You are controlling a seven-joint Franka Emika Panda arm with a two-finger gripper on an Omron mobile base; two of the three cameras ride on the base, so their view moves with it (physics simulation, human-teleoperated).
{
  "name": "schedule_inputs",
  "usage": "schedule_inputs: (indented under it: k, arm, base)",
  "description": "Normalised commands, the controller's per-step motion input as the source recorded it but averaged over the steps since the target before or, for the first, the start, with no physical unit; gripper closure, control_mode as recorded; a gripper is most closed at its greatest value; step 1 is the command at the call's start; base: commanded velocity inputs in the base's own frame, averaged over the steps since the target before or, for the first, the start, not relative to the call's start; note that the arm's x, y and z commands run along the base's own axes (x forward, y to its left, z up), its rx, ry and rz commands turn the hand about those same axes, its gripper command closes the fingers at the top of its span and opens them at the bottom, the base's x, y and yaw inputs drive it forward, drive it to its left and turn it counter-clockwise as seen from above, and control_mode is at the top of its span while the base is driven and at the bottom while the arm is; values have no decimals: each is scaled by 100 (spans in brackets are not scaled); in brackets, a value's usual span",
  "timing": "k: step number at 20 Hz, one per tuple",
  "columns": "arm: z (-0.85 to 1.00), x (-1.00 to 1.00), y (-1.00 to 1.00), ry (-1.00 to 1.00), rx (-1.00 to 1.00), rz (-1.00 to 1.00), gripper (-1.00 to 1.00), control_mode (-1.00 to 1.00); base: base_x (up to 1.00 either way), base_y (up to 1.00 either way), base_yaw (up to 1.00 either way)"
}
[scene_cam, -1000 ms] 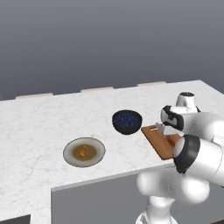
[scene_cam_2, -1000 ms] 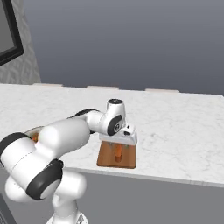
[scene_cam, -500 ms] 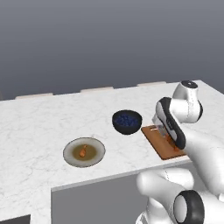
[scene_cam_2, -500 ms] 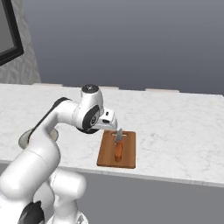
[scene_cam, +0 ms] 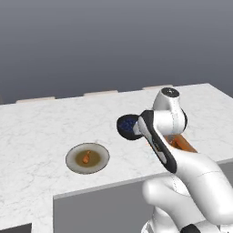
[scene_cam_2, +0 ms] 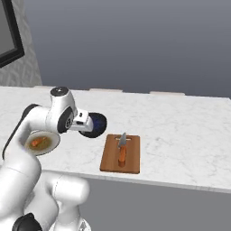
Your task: Pick up the knife from the drawer and place it on the cutting board. Then place the meat from the plate to the cutting board.
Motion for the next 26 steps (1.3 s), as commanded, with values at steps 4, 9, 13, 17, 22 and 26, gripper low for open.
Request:
schedule_inputs:
  k: [4,9,13,17,22,26]
  arm:
    - [-14,0,100,11,-1,0,-100,-100]
    - [-10,1,100,14,0,0,-100,-100]
    - [-25,17,100,14,5,0,-100,-100]
    - [-79,40,100,9,15,-10,-100,-100]
    - [-53,86,83,1,3,-23,-100,-100]
    - [-8,27,30,4,-5,-4,-100,-100]
  base:
    - [0,0,0]
    - [0,0,0]
    - [0,0,0]
    - [0,0,0]
    - [0,0,0]
    - [0,0,0]
